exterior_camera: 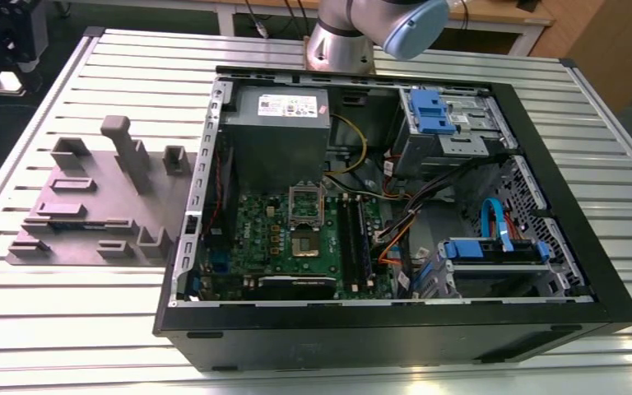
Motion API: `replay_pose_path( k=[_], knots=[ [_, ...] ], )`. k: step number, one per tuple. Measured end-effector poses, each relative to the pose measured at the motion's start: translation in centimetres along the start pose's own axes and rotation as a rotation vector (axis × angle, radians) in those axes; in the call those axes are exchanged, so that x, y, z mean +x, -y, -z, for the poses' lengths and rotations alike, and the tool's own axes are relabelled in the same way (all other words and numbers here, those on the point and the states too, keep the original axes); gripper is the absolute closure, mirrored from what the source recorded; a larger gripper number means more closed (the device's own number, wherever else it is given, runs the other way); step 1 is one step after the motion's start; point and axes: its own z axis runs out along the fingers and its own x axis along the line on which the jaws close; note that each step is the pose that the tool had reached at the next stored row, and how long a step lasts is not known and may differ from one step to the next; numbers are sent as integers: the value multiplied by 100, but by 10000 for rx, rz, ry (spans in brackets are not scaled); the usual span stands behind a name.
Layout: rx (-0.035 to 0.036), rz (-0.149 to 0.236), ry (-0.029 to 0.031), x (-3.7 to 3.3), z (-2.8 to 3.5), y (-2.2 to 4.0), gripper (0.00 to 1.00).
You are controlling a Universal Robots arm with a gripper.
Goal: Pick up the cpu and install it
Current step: 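Pick up the cpu and move it towards the insertion slot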
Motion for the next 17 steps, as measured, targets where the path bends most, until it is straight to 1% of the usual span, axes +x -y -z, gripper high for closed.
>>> replay_pose_path(
  k=[2, 4, 17],
  knots=[
    [0, 0, -1, -4, 0, 0, 53],
    [0, 0, -1, -64, 2, -3, 53],
    [0, 0, 0, -94, 3, -5, 53]
  ],
)
